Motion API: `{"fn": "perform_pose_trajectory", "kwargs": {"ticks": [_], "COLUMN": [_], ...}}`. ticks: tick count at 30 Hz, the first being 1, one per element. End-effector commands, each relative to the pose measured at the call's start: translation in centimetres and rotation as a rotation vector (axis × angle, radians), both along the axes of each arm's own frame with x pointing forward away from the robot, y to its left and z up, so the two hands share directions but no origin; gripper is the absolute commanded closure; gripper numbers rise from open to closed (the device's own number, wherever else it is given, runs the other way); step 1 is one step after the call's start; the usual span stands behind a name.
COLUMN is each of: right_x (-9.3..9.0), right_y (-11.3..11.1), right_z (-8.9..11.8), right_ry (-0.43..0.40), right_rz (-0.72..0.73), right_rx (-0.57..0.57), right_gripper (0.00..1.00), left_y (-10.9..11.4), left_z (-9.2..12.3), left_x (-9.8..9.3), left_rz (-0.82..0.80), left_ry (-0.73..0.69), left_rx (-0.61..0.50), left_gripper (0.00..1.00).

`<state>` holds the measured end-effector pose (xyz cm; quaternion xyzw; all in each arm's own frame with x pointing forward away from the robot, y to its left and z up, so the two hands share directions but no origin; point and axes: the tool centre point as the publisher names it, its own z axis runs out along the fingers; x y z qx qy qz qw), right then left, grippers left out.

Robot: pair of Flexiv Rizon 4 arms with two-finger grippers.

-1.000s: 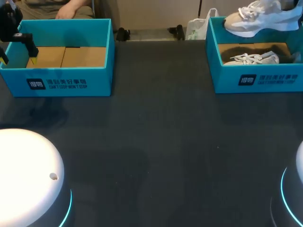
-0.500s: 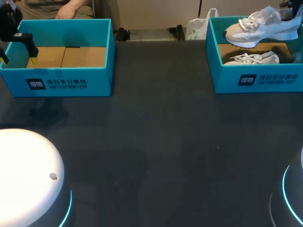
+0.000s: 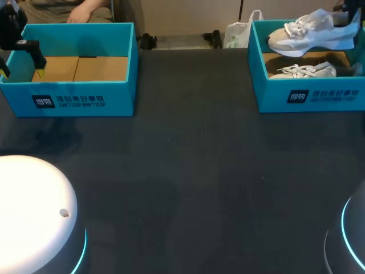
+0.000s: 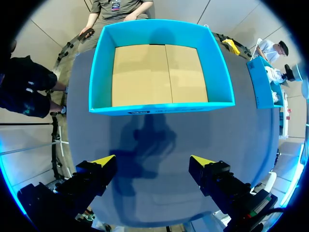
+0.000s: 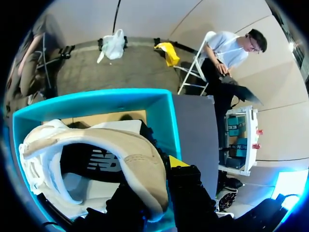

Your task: Take the shoe out of the shoebox, open the shoe tongue, remove and reinsert the insole, then place the shoe into the shoebox

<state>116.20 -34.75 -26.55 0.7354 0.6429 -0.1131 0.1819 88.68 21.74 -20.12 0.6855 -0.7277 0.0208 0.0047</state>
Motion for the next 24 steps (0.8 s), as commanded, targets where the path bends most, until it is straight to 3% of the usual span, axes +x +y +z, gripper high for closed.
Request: {"fn": "perform_pose_trajectory", "kwargs": {"ticks": [1,13,24], "right_x": [1.3,2.3,2.1], "right_y": [-0.1,0.0,-0.2], "right_z": [-0.8,-3.3,-5.7], "right_ry": [0.017,0.027,0.044], "right_rz": [-0.008,0.031,0.027], "right_rx": [0.003,0.026,0.05], "right_gripper": [1.0,1.0,1.0], "left_y": [0.0,0.0,0.0], "left_z": [0.0,0.0,0.0], "left_x": [0.0,0.0,0.0], "left_rz": [0.0,0.0,0.0], "left_ry": [0.0,0.0,0.0], "left_rx": [0.001,0.001,0.001], "left_gripper": [0.0,0.0,0.0]}}
